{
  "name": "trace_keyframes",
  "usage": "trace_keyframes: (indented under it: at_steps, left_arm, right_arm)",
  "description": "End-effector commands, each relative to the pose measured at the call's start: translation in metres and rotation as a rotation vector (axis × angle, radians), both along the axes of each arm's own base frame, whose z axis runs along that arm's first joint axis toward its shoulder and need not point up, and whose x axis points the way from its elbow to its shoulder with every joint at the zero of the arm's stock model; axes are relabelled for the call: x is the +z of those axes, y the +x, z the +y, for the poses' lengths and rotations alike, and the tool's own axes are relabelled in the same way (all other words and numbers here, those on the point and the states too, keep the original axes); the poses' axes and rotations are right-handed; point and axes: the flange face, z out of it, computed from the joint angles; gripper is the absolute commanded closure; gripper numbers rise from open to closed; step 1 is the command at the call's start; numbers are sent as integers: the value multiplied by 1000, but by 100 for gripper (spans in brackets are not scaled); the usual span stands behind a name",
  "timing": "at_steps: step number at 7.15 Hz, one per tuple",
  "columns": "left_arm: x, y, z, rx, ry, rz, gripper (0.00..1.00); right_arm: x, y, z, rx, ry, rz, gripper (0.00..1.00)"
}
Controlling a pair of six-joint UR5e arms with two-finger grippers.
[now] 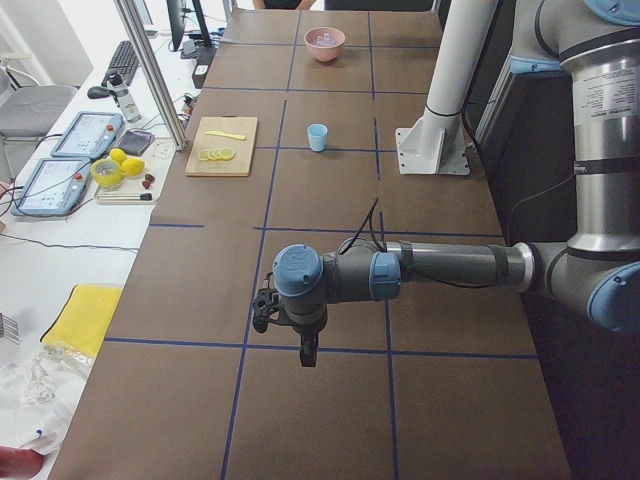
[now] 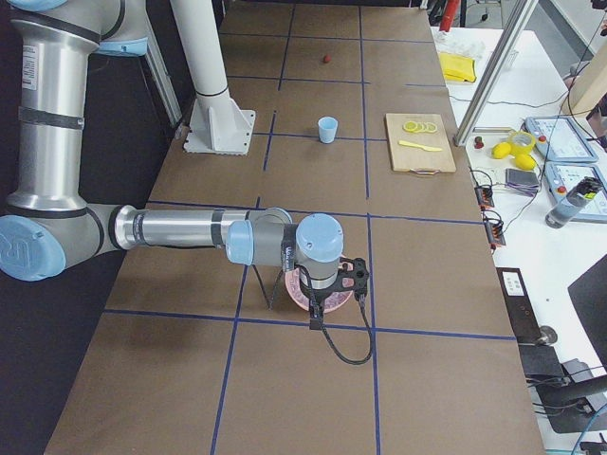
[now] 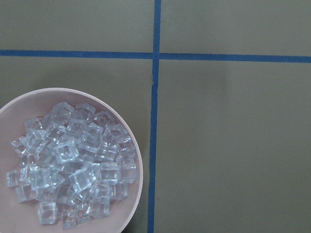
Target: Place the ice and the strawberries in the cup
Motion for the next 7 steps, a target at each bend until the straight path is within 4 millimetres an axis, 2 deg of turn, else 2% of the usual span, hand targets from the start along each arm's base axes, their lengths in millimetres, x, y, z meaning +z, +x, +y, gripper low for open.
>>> trace_keyframes:
  at_steps: [1, 5, 7]
  left_arm:
    - [0, 0, 1, 4, 6, 0, 0]
    - [-3, 0, 1, 5, 13, 0, 0]
    - [-4, 0, 0, 4, 13, -1, 0]
  right_arm:
    - [0, -1, 0, -1, 4, -2, 0]
    - [-6, -7, -2, -5, 39, -39, 1]
    - [-17, -28, -8, 113, -79, -68, 2]
